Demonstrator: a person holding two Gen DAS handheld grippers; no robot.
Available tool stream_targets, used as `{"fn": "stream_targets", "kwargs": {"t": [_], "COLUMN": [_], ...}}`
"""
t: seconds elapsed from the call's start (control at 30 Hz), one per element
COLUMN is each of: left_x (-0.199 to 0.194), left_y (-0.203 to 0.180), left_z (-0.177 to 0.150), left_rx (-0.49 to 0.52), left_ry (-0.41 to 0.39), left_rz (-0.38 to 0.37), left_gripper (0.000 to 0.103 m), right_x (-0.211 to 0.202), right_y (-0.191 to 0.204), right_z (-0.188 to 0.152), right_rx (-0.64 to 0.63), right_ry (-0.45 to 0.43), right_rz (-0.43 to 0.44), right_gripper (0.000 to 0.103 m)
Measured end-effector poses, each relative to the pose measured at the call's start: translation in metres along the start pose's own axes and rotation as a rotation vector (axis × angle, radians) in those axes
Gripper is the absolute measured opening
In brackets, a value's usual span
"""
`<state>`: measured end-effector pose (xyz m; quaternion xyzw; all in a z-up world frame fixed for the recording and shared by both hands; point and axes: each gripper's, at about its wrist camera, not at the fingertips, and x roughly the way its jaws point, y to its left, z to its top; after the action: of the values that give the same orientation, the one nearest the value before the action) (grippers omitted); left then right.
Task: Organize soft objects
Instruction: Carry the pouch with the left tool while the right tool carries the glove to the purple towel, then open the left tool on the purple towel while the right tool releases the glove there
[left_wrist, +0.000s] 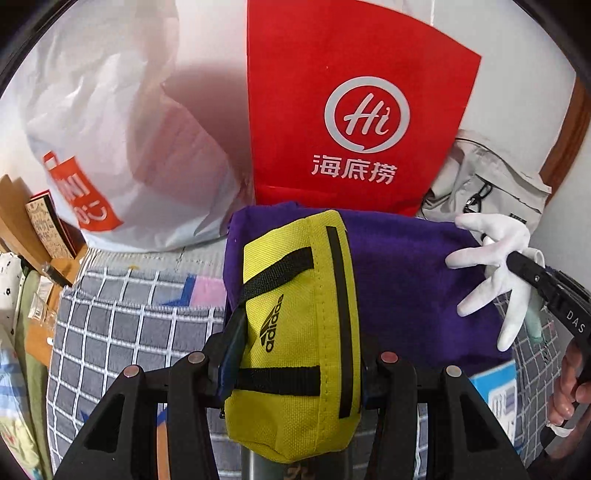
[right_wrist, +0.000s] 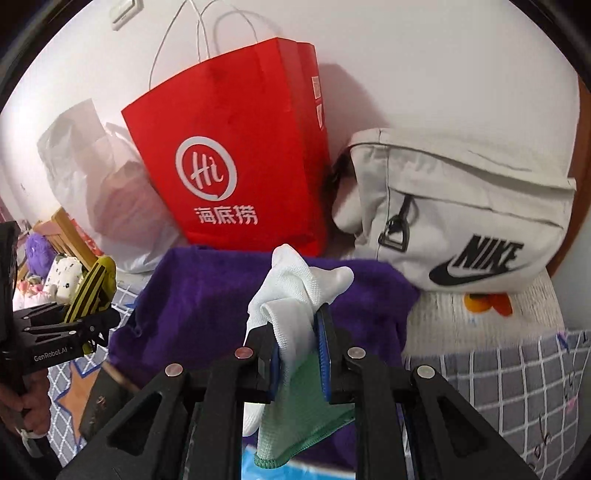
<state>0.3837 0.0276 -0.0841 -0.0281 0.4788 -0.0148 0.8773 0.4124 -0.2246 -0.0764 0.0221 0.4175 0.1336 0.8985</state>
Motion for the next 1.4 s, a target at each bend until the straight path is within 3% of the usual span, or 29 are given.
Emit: {"fn": "stream_targets", "kwargs": {"t": [0.5,0.97,1.07,1.13,1.2,1.23,1.4], "left_x": [0.068,0.113,0.117,0.113,0.106,0.102,0.080], "left_y": [0.000,0.004,0.002,0.002,0.000,-0.001,-0.004], "left_z": [0.026,0.030,0.031,0.032,0.032,0.032,0.028], "left_rx": [-0.003,-0.022,-0.025,-0.021,-0.008,-0.007,0.007], "left_ry": [0.081,0.171,0.183,0.173,0.166,0.162,0.140], "left_rz": [-0.004,-0.031,-0.042,-0.041,-0.038,-0.034,-0.024], "left_gripper": [0.047,0.049,0.058,0.061,0.069,0.069,0.070], "right_x": [0.066,0.086,0.082,0.079,0.072,0.069,0.050], "right_y": [-0.018,-0.027,-0.024,-0.017,-0.012,-0.008,0.002], "right_z": [-0.008,-0.013,-0.013,-0.012,-0.011,-0.010,-0.009], "right_rx": [-0.048,-0.055,-0.076,-0.092,-0.112,-0.124,-0.119], "right_ry": [0.144,0.199,0.197,0.175,0.150,0.145,0.128], "right_rz": [-0.027,-0.007,-0.002,0.013,0.023,0.022,0.013], "right_gripper": [0.020,0.021,0.038,0.059,0.068,0.072,0.073]}}
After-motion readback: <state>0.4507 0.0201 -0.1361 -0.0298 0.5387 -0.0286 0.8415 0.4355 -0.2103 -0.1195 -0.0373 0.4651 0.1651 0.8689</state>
